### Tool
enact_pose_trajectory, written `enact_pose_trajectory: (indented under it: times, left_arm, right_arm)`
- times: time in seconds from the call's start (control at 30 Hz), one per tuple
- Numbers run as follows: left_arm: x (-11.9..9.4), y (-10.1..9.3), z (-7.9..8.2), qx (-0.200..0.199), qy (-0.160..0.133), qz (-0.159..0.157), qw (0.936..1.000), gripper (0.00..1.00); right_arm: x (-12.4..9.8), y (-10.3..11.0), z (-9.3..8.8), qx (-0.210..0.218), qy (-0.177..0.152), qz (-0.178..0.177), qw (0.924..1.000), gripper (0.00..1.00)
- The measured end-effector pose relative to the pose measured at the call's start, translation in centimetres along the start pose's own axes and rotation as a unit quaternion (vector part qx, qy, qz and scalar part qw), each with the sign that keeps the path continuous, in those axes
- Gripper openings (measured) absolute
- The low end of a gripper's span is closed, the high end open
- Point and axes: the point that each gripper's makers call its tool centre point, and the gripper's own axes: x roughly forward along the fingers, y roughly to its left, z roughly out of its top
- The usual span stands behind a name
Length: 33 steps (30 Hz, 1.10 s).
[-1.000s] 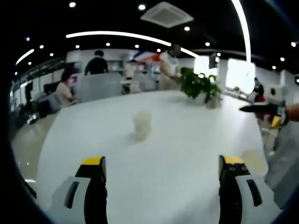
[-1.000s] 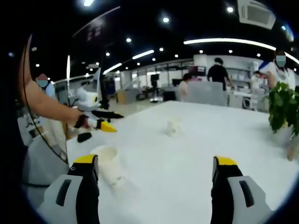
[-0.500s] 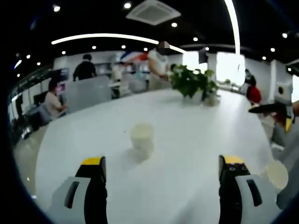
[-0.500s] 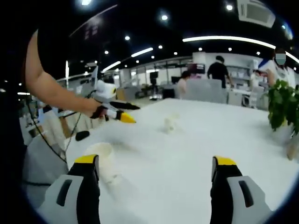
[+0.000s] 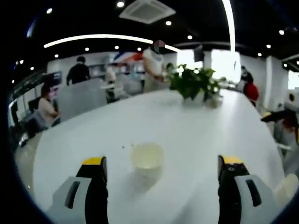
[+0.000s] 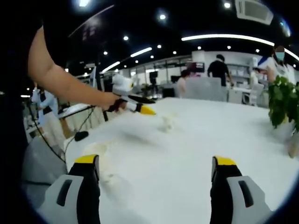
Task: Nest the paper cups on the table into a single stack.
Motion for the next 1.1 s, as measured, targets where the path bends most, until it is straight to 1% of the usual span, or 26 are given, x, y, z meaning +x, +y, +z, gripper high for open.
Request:
enact_pose_trajectory:
  times: [0.03,0.07,0.13,0.27,0.33,0.4,0.47,0.53,0.67,0.8,0.87,0.9,0.97,1.03,1.1]
  left_arm:
    - [0.4,0.1,0.2,0.0,-0.001,0.001,1.0,0.96]
    - [0.8,0.8,0.3,-0.003,-0.001,0.004,1.0,0.95]
    - [1.4,1.0,0.4,-0.012,-0.007,0.004,0.9999,0.95]
    - [2.7,1.3,-0.1,-0.013,-0.006,0.01,0.9999,0.93]
    - [3.2,1.6,-0.4,-0.017,-0.006,0.012,0.9998,0.9]
    - [3.6,1.9,-1.1,-0.009,0.003,0.017,0.9998,0.87]
    - [3.9,2.3,-1.4,-0.005,0.004,0.022,0.9997,0.82]
    - [4.1,2.5,-1.5,-0.015,0.0,0.023,0.9996,0.81]
    - [4.8,2.5,-2.2,-0.012,0.007,0.018,0.9997,0.79]
    - [5.5,2.4,-3.4,-0.006,0.025,0.011,0.9996,0.76]
    - [5.8,2.4,-3.8,0.004,0.033,0.006,0.9994,0.73]
    - [6.0,2.4,-4.0,0.007,0.036,0.004,0.9993,0.73]
    - [6.2,2.4,-4.0,0.009,0.038,0.004,0.9992,0.72]
    - [6.5,2.4,-3.8,0.009,0.033,0.003,0.9994,0.72]
    - [6.8,2.3,-3.9,0.01,0.036,0.001,0.9993,0.69]
  right_arm:
    - [0.0,-0.1,0.0,0.0,0.0,0.0,1.0,0.98]
    - [0.1,-0.1,0.1,0.0,0.0,0.0,1.0,0.98]
    - [0.2,-0.4,0.0,0.003,-0.001,-0.001,1.0,0.98]
    - [0.3,-0.4,-0.2,0.013,0.002,-0.003,0.9999,0.98]
    - [0.3,-0.3,-0.4,0.013,0.003,-0.003,0.9999,0.98]
    - [0.3,-0.4,-0.5,0.015,0.006,-0.003,0.9999,0.98]
    - [0.3,-0.4,-0.6,0.016,0.007,-0.003,0.9998,0.98]
    - [0.3,-0.5,-0.7,0.017,0.008,-0.003,0.9998,0.98]
    - [0.6,-0.7,-0.9,0.02,0.011,-0.003,0.9997,0.98]
    - [0.9,-0.6,-1.0,0.022,0.011,-0.001,0.9997,0.98]
    - [1.0,-0.5,-0.9,0.022,0.01,0.0,0.9997,0.98]
    - [1.0,-0.5,-0.8,0.022,0.01,0.0,0.9997,0.98]
    - [1.1,-0.4,-0.7,0.021,0.009,0.001,0.9997,0.98]
    - [1.0,-0.5,-0.8,0.019,0.01,0.001,0.9998,0.98]
    - [0.9,-0.6,-0.9,0.02,0.011,0.0,0.9997,0.98]
